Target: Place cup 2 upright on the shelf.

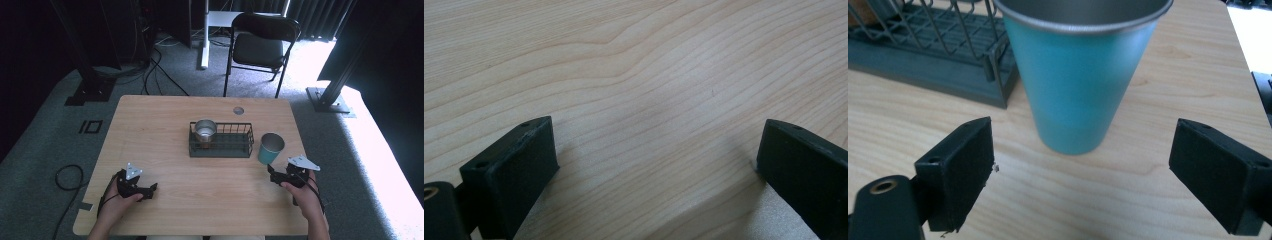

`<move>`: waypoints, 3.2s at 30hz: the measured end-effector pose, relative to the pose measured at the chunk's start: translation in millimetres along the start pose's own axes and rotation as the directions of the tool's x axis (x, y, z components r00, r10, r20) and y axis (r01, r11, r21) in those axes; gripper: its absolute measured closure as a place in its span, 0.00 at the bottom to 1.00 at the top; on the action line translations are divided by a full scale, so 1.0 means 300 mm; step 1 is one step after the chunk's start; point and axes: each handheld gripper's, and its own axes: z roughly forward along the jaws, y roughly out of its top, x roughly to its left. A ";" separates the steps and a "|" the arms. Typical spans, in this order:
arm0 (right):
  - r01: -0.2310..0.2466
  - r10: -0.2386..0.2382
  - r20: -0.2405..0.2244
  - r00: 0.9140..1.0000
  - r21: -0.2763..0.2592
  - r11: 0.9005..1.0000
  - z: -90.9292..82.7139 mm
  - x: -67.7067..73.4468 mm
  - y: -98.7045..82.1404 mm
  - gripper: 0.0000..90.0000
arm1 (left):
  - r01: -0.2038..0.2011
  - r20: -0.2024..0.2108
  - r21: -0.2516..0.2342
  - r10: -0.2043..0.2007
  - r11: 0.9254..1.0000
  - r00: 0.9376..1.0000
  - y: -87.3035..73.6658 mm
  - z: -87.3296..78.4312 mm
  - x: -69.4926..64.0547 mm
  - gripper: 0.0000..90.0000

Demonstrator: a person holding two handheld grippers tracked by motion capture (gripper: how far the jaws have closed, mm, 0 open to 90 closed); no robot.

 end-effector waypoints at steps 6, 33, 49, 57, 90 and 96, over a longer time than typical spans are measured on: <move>-0.002 0.002 0.010 1.000 -0.061 0.998 0.020 0.002 0.017 0.11 | -0.001 0.000 0.001 0.001 1.000 1.000 0.000 0.000 0.000 0.04; -0.044 0.049 0.029 0.998 -0.157 0.987 0.120 0.023 0.051 0.11 | 0.000 0.000 0.000 0.000 1.000 1.000 0.000 0.000 0.000 0.04; -0.062 0.071 0.040 0.997 -0.196 0.979 0.158 0.028 0.073 0.14 | 0.000 0.000 0.000 0.000 1.000 1.000 0.000 0.000 0.000 0.04; -0.053 0.063 0.050 0.997 -0.178 0.983 0.161 0.029 0.084 0.15 | 0.000 0.000 0.000 0.000 1.000 1.000 0.000 0.000 0.000 0.04; -0.052 0.070 0.077 0.995 -0.207 0.977 0.073 0.005 0.195 0.15 | 0.002 0.000 0.000 -0.002 1.000 1.000 0.000 0.000 0.000 0.04; -0.046 0.066 0.080 0.995 -0.236 0.971 0.045 0.007 0.250 0.15 | 0.002 0.000 0.001 -0.002 1.000 1.000 0.000 0.000 0.000 0.04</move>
